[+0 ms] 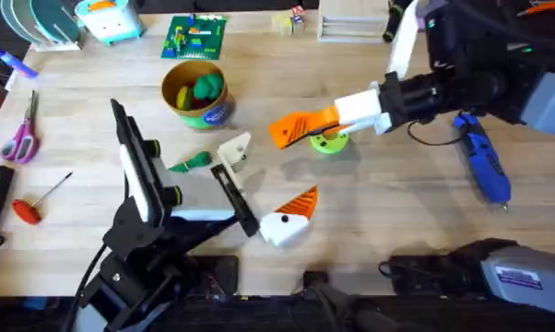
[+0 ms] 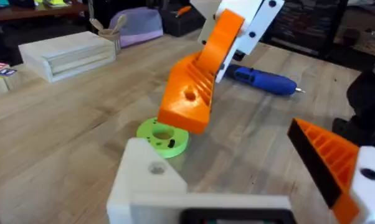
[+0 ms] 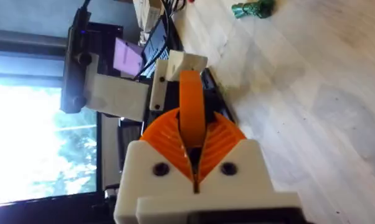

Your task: Pick up the gripper from the table and insert it into the empty holder that is missing its gripper. Then pick up a screw, insert it into the mounting hole, and use the screwdriver to tighten it. Finally, clean up the table by picking up the vegetable and placing it into the bucket.

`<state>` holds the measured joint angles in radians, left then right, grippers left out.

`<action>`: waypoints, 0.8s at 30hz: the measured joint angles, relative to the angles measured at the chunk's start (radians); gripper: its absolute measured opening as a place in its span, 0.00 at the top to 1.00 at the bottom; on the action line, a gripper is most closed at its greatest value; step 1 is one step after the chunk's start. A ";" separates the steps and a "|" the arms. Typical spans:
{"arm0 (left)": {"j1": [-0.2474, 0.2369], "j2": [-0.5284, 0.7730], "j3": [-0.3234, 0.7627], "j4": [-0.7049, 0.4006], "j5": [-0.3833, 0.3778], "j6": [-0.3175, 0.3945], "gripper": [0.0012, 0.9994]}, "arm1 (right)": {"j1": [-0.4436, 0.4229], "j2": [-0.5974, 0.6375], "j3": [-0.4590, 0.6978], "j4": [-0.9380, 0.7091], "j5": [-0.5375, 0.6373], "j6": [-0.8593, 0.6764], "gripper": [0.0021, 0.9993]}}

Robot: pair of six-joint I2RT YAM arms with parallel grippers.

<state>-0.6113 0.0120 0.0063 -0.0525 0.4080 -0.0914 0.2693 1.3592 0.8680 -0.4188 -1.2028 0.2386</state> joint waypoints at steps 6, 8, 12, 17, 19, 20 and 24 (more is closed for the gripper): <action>0.000 0.000 0.000 0.000 0.000 -0.015 0.01 | 0.052 0.079 0.000 0.001 -0.039 0.062 0.99; 0.000 0.000 0.000 0.000 0.000 -0.017 0.01 | 0.065 0.107 0.000 0.001 -0.060 0.077 0.99; 0.000 0.000 0.000 0.000 0.000 -0.019 0.01 | 0.080 0.164 0.000 0.020 -0.108 0.099 0.99; 0.000 0.000 0.000 0.000 0.000 -0.021 0.01 | 0.090 0.233 0.000 0.135 -0.178 0.166 0.99; 0.000 0.000 0.000 0.000 0.000 -0.022 0.01 | 0.092 0.249 0.000 0.169 -0.193 0.198 0.99; 0.000 0.000 0.000 0.000 0.000 -0.022 0.01 | 0.095 0.254 0.000 0.181 -0.200 0.210 0.99; 0.000 0.000 0.000 0.000 -0.001 -0.022 0.01 | 0.111 0.266 0.000 0.245 -0.208 0.265 0.99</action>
<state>-0.6113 0.0120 0.0063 -0.0524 0.4072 -0.1131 0.3806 1.6253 0.8677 -0.1735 -1.4113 0.5031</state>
